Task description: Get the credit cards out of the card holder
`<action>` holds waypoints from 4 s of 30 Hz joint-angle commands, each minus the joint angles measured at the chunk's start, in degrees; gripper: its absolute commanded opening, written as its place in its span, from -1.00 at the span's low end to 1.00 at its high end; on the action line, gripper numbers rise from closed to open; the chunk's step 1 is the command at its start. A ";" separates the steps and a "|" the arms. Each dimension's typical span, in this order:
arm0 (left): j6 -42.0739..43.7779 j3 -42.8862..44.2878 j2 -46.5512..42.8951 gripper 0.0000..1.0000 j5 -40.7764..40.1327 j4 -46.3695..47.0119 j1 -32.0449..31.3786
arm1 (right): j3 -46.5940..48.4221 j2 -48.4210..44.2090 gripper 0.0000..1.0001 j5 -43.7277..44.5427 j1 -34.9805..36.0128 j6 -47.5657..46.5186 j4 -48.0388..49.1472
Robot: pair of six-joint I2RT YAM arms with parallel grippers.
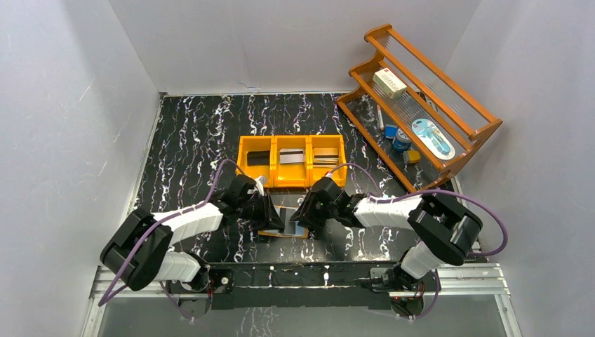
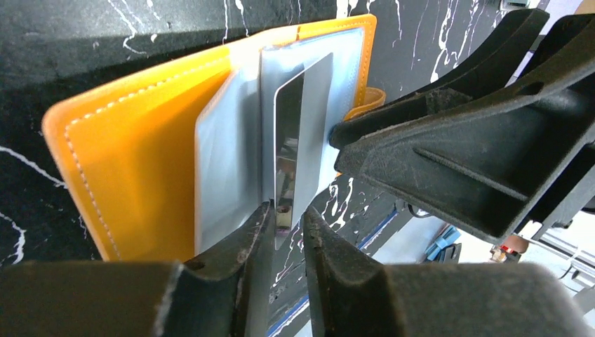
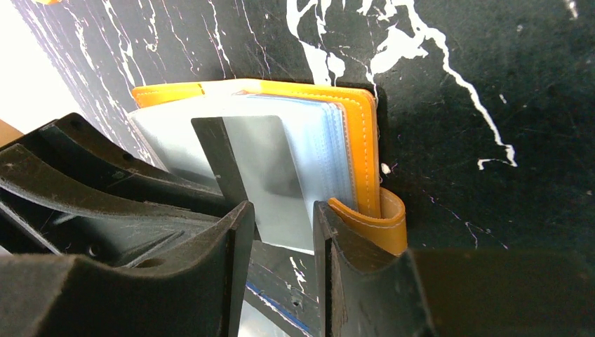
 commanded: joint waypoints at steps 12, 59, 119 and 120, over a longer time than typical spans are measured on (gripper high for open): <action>-3.83 3.11 5.09 -0.70 -1.88 0.89 0.04 | -0.37 2.62 -0.09 1.07 0.12 -1.49 -7.22; -1.17 1.78 -0.07 -0.62 1.19 3.48 0.17 | 2.45 7.41 -0.25 -2.20 0.14 -5.79 -7.01; 5.33 9.18 -20.33 -1.00 -22.66 -27.87 0.26 | 33.48 24.84 0.26 26.81 11.12 -13.87 -49.92; 5.11 8.92 -20.64 -1.00 -22.67 -27.90 0.21 | 33.49 24.62 0.18 27.07 11.20 -13.82 -49.90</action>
